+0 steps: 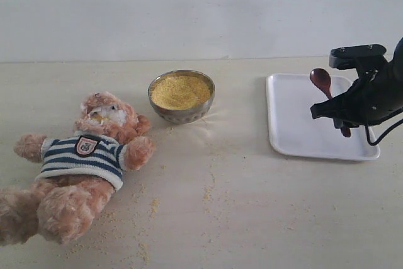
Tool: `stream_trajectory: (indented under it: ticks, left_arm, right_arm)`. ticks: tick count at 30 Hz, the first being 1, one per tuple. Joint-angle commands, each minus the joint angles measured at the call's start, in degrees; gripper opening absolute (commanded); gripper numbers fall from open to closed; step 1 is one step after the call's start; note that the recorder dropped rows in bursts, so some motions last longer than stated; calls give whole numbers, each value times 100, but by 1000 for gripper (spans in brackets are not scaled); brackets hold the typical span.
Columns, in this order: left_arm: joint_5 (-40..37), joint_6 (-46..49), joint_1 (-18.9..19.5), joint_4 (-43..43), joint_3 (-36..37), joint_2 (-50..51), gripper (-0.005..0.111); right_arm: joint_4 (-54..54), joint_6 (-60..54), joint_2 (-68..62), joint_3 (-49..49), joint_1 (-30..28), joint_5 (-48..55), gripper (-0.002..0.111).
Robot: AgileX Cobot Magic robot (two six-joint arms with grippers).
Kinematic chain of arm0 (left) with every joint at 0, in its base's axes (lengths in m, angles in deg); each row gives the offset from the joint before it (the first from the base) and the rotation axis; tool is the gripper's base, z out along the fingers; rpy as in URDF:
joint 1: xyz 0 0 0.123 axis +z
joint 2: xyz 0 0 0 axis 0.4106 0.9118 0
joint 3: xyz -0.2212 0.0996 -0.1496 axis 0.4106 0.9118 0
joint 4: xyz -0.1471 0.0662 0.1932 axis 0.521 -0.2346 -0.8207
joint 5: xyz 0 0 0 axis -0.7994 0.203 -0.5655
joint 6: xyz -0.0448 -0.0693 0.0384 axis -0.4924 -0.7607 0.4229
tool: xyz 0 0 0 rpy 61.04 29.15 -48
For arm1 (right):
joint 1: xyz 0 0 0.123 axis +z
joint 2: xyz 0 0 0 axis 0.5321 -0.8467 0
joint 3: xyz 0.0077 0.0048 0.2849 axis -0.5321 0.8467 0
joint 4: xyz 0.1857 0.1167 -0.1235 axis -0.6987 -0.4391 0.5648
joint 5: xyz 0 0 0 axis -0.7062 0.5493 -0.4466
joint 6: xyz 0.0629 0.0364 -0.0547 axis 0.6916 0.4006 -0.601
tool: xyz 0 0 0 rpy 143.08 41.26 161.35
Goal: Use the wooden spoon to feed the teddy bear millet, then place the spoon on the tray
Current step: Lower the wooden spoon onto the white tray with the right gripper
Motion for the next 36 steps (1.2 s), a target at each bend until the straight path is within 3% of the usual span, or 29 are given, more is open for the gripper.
stream_trajectory:
  ticks: [1,36]
  left_arm:
    - [67,-56,-48,7,18,-15,5]
    - [67,-56,-48,7,18,-15,5]
  right_arm:
    - [18,-17,3,4,-37,-238,0]
    - [43,-80,-562,4,-37,-439,1]
